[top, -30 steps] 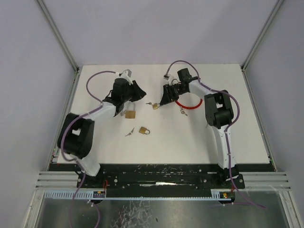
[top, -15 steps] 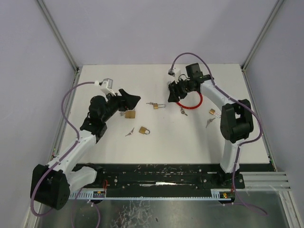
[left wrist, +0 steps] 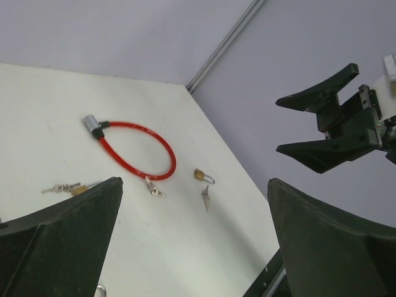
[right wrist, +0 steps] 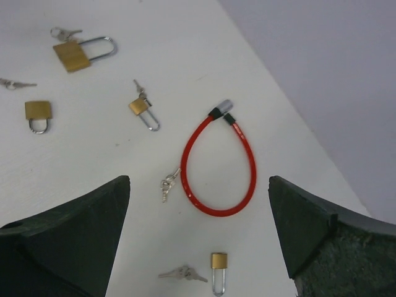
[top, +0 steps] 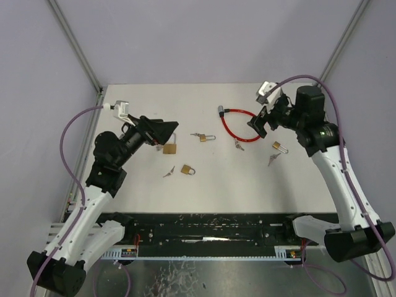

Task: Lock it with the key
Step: Place the key at the center of the board, then reset both arms

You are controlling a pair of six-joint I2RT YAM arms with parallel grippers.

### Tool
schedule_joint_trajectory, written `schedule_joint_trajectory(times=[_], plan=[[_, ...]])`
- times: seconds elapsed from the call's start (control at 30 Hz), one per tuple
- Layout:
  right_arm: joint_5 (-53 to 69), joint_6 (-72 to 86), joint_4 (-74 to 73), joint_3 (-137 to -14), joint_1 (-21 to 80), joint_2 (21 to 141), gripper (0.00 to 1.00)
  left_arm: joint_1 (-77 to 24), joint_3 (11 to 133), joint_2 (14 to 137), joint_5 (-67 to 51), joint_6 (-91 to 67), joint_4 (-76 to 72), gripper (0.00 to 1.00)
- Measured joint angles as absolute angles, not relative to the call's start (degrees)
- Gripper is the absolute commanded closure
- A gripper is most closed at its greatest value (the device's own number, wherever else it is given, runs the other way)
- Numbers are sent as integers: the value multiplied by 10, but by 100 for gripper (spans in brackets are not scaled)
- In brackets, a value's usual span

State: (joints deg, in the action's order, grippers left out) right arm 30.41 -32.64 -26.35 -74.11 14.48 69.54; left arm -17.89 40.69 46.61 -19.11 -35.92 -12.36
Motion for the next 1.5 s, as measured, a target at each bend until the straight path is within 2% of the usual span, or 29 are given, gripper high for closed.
schedule_joint_trajectory(times=[0.33,0.73,1.5], plan=[[175,-196,-309,-884,127,662,1,-179,578,459,-200,-316,8,0],[159,-148,-392,-1007,126,616,1,-179,779,480,-182,-215,170,0],[90,-70,-418,-1048,126,578,1,-179,778,448,-204,-189,208,0]])
